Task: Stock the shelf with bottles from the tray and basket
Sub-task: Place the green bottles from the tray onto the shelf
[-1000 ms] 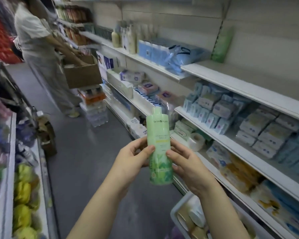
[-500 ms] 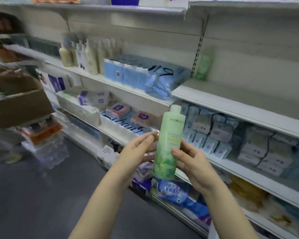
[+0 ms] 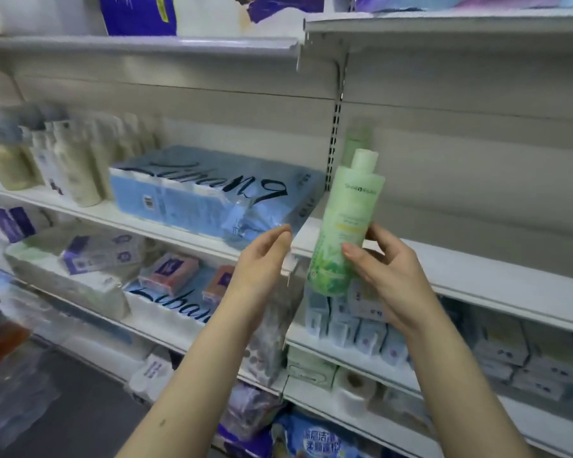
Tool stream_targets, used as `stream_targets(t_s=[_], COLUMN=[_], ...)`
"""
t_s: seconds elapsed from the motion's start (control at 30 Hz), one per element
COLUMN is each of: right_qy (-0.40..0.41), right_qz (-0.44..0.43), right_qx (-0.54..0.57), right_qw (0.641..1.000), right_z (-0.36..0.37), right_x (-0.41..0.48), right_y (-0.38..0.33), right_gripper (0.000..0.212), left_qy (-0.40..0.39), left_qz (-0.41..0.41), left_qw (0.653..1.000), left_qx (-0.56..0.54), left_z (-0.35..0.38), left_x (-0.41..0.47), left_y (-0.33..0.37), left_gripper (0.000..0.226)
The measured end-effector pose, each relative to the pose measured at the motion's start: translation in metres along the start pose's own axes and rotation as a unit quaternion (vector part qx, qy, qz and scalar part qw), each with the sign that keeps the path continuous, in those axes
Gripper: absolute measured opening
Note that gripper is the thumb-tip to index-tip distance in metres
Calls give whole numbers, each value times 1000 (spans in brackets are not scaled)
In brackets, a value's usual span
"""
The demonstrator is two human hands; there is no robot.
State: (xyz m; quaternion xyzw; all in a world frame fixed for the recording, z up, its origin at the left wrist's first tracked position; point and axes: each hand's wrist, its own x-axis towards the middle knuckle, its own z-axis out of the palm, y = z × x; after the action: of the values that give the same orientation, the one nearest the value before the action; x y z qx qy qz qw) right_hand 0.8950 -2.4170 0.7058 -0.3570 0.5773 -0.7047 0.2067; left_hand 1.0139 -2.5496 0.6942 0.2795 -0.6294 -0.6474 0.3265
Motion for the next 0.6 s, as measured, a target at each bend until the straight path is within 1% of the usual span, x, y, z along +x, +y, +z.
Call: stream_targets(t_s=[0.07,0.13,0.2,0.3,0.4,0.5,0.6], right_qy=[6,18,27,43,71,99,120], right_qz=[-25,-39,-34,-21,-7,8,11], right_qx=[-36,-58,-76,-118,-129,-123,-131], right_qw=[999,997,996,992,989,987,984], right_z=[-2,-3,-4,-10,-14,-13,-8], right_x=[28,51,72,97,110,116,120], right_y=[1,4,12,25,33,38,41], right_gripper=[45,46,47,51,46,39,42], left_qy=[-9,-22,-40,-61,-66,-100,-119], left_qz=[2,4,2,10,12,5,-5], left_qw=[999,994,987,974,966,954,957], left_qx=[36,107,156,216,250,283,264], left_z=[5,13,19,25,26,23,20], left_x=[28,51,71,95,117,133,143], left_y=[-5,-11,-18,-25,-29,-33,-38], left_gripper=[38,44,46,44,42,39,35])
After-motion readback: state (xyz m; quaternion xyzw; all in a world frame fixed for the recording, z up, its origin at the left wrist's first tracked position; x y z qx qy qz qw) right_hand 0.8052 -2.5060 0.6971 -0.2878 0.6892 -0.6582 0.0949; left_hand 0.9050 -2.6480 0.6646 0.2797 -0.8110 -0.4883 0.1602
